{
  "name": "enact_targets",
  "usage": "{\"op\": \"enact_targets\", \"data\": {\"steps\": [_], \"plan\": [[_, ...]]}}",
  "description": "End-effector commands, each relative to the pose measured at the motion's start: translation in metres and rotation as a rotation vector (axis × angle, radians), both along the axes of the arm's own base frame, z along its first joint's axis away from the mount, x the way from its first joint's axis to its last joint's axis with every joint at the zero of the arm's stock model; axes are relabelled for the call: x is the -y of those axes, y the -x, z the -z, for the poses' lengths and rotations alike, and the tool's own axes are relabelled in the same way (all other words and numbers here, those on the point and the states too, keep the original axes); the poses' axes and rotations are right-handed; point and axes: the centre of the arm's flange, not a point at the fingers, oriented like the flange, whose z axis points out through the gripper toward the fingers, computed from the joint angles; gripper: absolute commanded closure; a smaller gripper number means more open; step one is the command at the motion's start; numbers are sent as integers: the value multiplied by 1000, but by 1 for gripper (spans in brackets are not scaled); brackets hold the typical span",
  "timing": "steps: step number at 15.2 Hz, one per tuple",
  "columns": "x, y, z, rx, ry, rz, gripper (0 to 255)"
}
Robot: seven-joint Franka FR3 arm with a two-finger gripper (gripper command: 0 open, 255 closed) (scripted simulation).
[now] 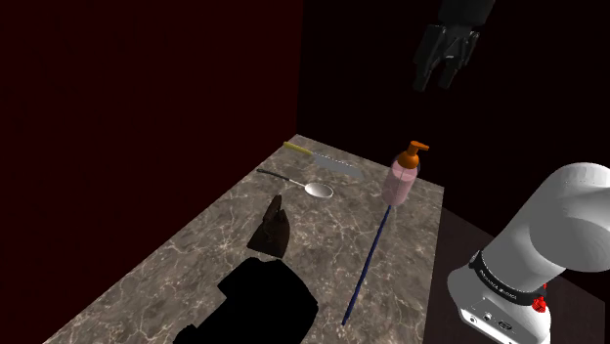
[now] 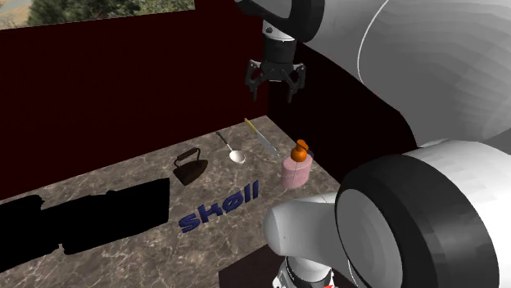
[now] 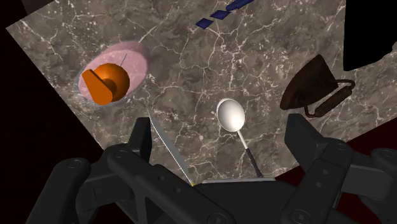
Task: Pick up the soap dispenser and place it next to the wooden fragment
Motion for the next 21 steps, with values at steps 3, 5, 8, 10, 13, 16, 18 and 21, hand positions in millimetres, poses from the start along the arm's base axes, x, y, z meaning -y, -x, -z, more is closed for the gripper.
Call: {"op": "enact_targets", "data": {"steps": [3,5,8,10,13,16,18,21], "plan": [[12,-4,22,0,12,9,0],[24,-8,44,-1,25,18,0],[42,-13,77,-2,43,32,0],[55,-17,98,-2,55,41,0],[75,-22,130,-3,74,54,0],[95,-26,162,-3,92,68,0],[103,-28,174,-4,99,73,0],[103,-28,190,-4,99,73,0]]}}
